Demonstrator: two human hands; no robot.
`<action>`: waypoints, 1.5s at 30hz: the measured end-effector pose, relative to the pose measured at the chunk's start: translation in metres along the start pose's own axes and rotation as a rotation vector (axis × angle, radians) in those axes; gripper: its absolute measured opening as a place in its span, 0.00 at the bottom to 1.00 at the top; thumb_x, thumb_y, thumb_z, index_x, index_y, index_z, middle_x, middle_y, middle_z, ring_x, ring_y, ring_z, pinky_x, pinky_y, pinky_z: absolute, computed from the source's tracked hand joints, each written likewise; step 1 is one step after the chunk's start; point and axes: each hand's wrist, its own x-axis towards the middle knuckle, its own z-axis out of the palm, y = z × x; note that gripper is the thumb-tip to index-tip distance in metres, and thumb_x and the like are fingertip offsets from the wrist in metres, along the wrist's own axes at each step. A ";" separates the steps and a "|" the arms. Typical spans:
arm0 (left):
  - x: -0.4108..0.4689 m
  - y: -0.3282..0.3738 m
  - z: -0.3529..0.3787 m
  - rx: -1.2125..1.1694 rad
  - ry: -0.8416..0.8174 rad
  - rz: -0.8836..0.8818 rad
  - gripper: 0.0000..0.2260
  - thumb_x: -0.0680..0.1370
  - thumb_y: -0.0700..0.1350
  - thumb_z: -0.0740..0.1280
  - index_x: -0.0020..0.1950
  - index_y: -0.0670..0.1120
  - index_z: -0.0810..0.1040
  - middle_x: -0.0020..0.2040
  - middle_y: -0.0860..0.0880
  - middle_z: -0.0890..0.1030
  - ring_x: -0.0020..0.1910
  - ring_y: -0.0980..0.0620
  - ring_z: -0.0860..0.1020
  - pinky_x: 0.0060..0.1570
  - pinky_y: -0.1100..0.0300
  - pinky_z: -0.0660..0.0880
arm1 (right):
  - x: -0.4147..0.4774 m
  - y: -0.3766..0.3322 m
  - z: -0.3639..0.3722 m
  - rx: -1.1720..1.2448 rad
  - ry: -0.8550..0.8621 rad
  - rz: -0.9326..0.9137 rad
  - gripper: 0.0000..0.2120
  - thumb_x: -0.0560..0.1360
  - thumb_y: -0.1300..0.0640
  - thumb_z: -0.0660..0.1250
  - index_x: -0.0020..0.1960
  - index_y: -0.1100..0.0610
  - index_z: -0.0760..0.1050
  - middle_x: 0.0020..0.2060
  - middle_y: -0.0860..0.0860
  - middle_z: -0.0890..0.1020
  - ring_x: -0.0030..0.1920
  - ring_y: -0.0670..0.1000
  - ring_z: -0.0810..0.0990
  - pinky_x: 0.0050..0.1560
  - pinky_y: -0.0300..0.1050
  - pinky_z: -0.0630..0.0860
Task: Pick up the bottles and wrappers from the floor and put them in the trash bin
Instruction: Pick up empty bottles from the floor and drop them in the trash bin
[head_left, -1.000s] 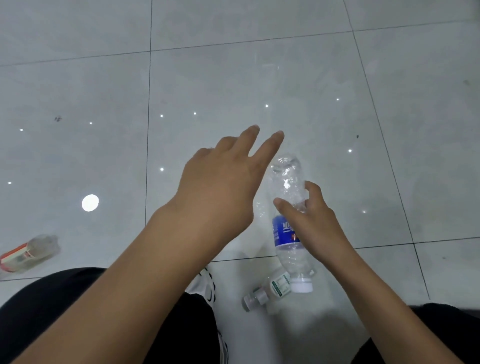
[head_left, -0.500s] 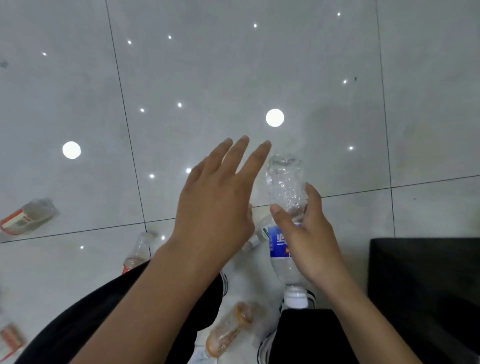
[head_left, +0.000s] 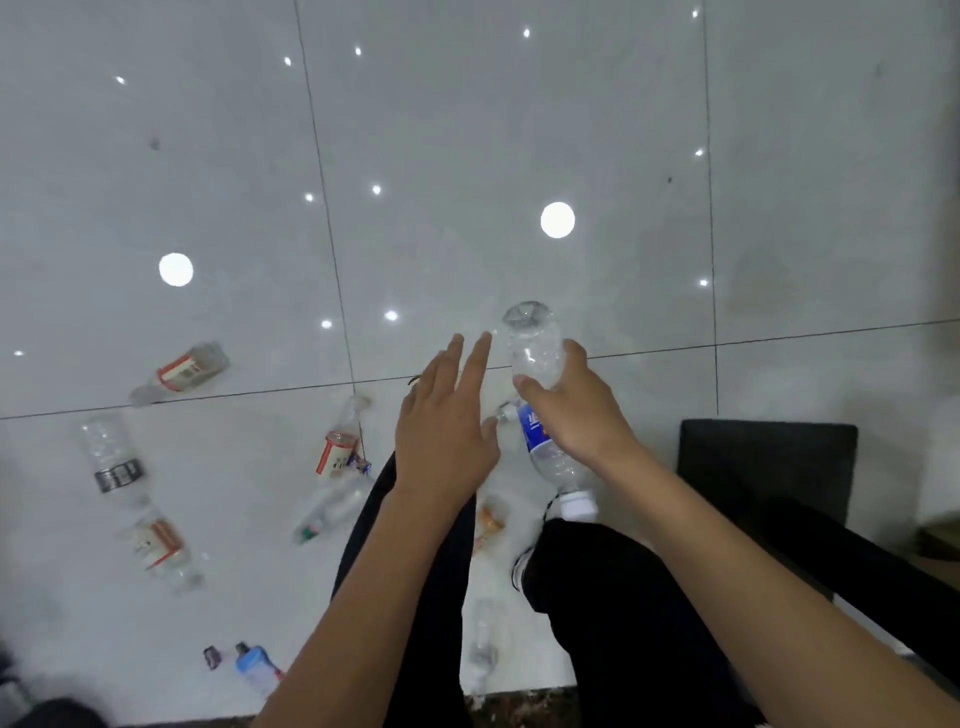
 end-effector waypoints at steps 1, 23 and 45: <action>-0.018 0.010 -0.019 -0.014 0.002 0.005 0.37 0.77 0.44 0.69 0.82 0.54 0.54 0.82 0.49 0.55 0.79 0.46 0.57 0.73 0.46 0.63 | -0.026 -0.007 -0.009 0.005 0.002 -0.028 0.34 0.78 0.42 0.66 0.78 0.52 0.57 0.63 0.52 0.78 0.61 0.54 0.78 0.61 0.53 0.76; -0.351 0.158 -0.234 -0.016 0.449 0.067 0.29 0.80 0.55 0.65 0.79 0.59 0.61 0.82 0.57 0.52 0.78 0.51 0.58 0.70 0.52 0.65 | -0.428 -0.083 -0.154 0.077 0.045 -0.593 0.29 0.78 0.43 0.68 0.75 0.44 0.59 0.49 0.38 0.75 0.48 0.44 0.78 0.52 0.46 0.80; -0.353 0.089 -0.332 -0.126 0.679 -0.147 0.34 0.77 0.60 0.67 0.80 0.61 0.56 0.81 0.60 0.41 0.78 0.52 0.58 0.65 0.48 0.69 | -0.422 -0.214 -0.107 -0.095 -0.125 -0.784 0.29 0.78 0.47 0.70 0.74 0.43 0.60 0.50 0.38 0.75 0.47 0.44 0.80 0.38 0.35 0.76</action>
